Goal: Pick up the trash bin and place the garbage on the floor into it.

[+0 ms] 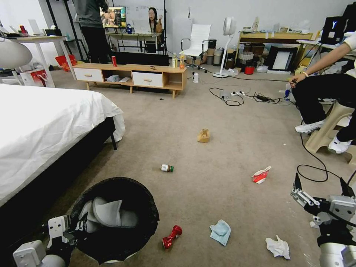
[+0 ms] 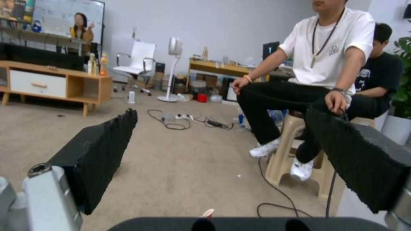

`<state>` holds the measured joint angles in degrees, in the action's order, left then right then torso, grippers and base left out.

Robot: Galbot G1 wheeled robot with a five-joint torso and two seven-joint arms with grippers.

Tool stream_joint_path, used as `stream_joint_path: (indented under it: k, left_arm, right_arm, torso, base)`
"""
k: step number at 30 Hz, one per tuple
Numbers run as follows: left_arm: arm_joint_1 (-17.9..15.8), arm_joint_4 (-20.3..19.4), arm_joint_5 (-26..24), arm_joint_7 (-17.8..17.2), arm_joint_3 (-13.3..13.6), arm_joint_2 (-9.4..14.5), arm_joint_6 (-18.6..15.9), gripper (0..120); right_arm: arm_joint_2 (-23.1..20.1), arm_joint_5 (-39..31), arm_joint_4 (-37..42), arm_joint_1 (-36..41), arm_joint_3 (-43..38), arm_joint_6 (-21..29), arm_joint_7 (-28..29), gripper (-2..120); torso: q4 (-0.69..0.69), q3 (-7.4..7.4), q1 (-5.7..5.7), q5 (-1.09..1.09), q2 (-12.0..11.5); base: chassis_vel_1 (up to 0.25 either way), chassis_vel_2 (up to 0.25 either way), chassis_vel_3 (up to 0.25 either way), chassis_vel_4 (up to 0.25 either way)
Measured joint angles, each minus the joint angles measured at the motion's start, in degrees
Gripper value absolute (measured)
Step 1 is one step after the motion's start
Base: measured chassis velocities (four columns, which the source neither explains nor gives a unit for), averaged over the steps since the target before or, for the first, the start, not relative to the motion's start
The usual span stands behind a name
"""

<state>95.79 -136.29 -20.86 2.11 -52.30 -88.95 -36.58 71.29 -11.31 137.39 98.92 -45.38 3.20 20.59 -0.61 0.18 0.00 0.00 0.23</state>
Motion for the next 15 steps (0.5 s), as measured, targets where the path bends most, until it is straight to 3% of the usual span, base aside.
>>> stream_joint_path:
  k: [8, 15]
  left_arm:
    - [-0.2, 0.2, 1.0, 0.2, 0.3, -0.7, 0.1, 7]
    - [0.0, 0.2, 1.4, 0.3, 0.5, -1.0, 0.2, 7]
  right_arm:
    - [-3.5, -3.8, -0.3, -0.9, -0.2, 0.1, -0.8, 100]
    - [-12.1, -17.2, -0.1, -5.6, 4.2, 4.2, -1.9, 100]
  torso:
    - [-0.02, 0.00, 0.00, 0.00, 0.0]
    - [0.01, 0.00, 0.00, 0.00, 0.0]
  base:
    - [0.000, 0.000, 0.000, 0.000]
    - [0.000, 0.000, 0.000, 0.000]
